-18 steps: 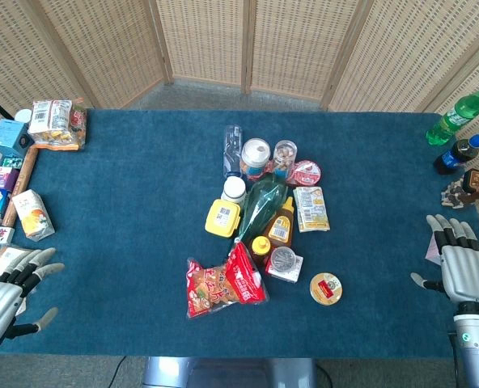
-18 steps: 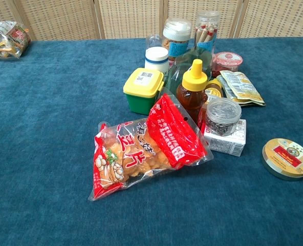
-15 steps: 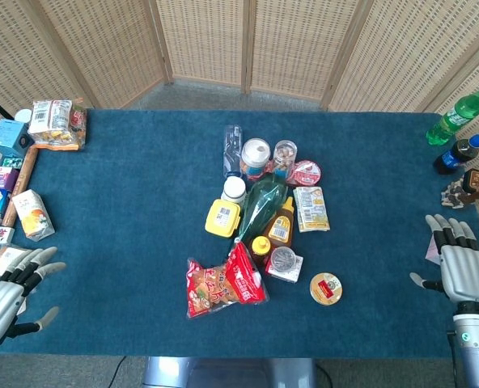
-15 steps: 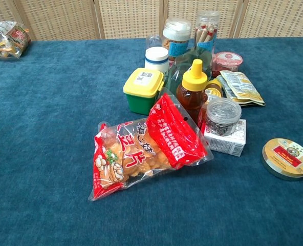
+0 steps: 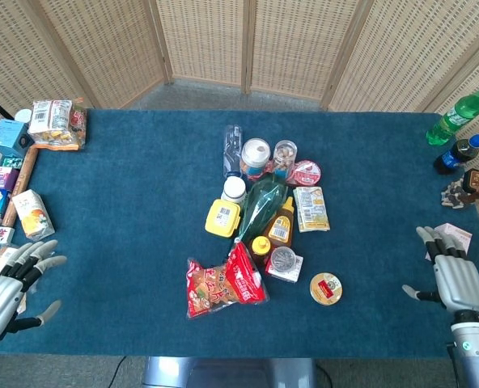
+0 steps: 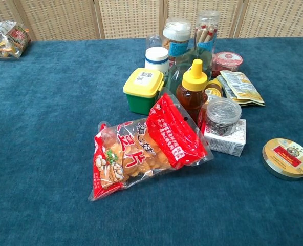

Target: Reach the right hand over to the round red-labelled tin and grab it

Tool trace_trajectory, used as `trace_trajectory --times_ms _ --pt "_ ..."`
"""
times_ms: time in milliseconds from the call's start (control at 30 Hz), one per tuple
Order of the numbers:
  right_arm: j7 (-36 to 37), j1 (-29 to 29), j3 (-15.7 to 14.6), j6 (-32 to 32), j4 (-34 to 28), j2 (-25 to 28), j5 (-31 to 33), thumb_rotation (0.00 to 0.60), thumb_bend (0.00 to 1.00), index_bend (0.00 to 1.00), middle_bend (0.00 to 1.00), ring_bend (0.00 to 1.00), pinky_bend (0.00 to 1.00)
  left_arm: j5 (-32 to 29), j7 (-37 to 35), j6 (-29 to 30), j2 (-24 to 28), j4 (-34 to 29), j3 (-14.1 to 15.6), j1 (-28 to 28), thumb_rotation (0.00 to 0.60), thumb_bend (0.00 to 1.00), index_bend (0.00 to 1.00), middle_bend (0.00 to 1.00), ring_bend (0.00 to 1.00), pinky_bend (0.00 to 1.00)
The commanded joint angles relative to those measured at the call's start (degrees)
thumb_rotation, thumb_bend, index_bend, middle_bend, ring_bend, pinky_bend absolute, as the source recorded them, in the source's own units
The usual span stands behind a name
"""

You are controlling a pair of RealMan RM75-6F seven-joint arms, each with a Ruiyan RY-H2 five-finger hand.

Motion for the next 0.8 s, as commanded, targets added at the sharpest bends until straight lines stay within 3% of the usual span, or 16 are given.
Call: trace_trajectory --times_ms 33,267,400,800 --pt "-1.04 -0.17 -1.43 -1.45 -1.69 0.47 -0.49 0.6 0.0 0.0 0.0 0.0 0.0 -0.06 -1.65 -0.64 0.76 0.03 -0.61 -1.08 0.6 0.37 0.2 0.08 0.0 0.0" --pt "-4.77 0.88 -3.23 -4.65 -4.88 -0.22 -0.05 0.575 0.0 0.0 0.0 0.0 0.0 -0.5 -5.06 -1.88 2.51 0.03 -2.53 -3.88 0.6 0.37 0.2 0.08 0.0 0.0" --pt "-7.92 1.94 -3.48 -6.06 -6.55 -0.97 1.61 0.528 0.0 0.0 0.0 0.0 0.0 -0.24 -4.95 -1.83 2.6 -0.2 -2.68 -4.17 0.6 0.37 0.2 0.08 0.0 0.0" --pt "-16.34 4.38 -4.16 -7.07 -9.55 -4.72 5.13 0.502 0.0 0.0 0.0 0.0 0.0 -0.93 -5.53 -1.75 2.3 0.66 -2.63 -4.15 0.6 0.37 0.2 0.07 0.0 0.0"
